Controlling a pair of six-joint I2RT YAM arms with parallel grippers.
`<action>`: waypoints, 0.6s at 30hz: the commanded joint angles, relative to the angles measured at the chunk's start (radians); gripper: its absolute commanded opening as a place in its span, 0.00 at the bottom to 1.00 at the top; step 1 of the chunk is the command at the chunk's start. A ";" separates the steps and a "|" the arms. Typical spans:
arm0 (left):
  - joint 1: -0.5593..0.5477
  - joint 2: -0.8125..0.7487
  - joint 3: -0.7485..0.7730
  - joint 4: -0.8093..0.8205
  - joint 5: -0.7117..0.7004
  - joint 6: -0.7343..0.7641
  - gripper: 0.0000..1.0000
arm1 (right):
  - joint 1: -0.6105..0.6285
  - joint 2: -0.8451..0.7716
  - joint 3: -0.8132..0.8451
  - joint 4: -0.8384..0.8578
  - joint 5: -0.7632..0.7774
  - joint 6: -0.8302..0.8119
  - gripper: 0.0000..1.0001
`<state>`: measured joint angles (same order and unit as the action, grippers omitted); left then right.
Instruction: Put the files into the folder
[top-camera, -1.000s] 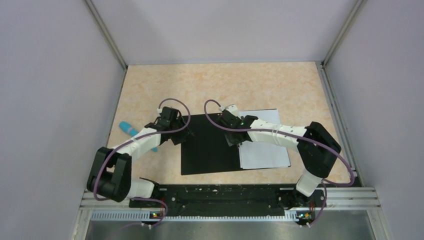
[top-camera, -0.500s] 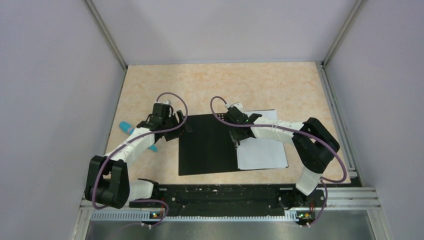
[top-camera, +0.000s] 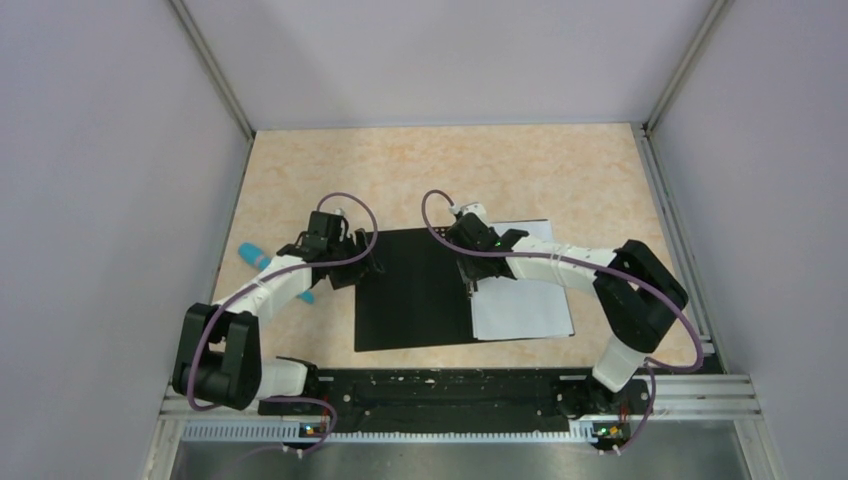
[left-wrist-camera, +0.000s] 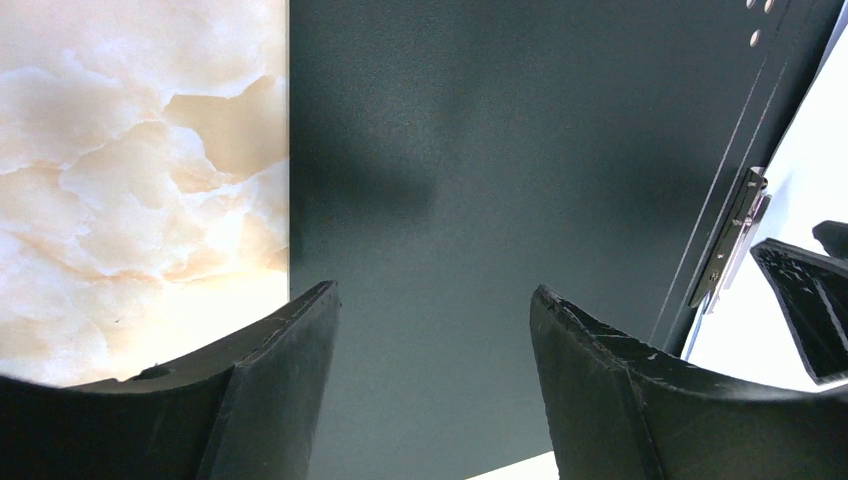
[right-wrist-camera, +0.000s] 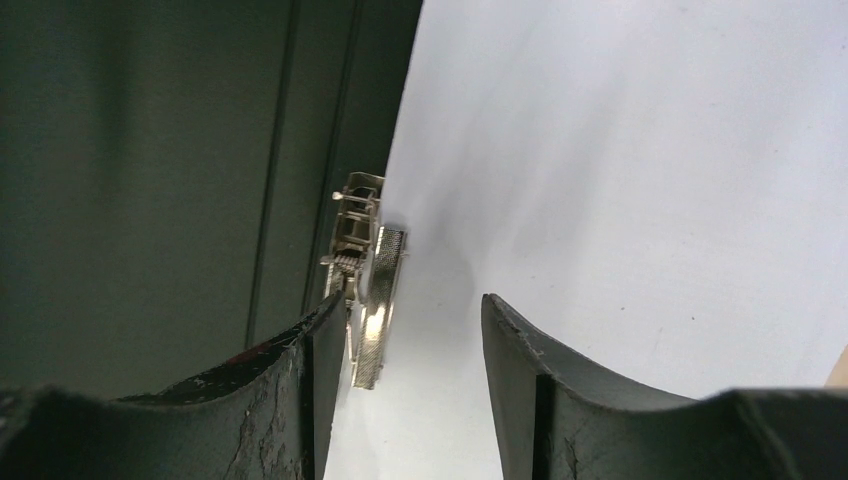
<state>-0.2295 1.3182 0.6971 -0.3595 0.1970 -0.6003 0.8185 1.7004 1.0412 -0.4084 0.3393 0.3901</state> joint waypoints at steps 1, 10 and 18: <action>0.004 -0.014 -0.007 0.031 -0.024 -0.011 0.74 | 0.041 -0.057 0.014 0.022 0.029 0.032 0.52; 0.004 -0.022 -0.015 0.035 -0.034 -0.024 0.74 | 0.057 0.043 0.060 0.004 0.030 0.048 0.53; 0.005 -0.029 -0.023 0.038 -0.051 -0.024 0.74 | 0.091 0.107 0.092 -0.031 0.071 0.053 0.44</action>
<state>-0.2295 1.3174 0.6830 -0.3542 0.1635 -0.6220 0.8761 1.7679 1.0805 -0.4202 0.3595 0.4301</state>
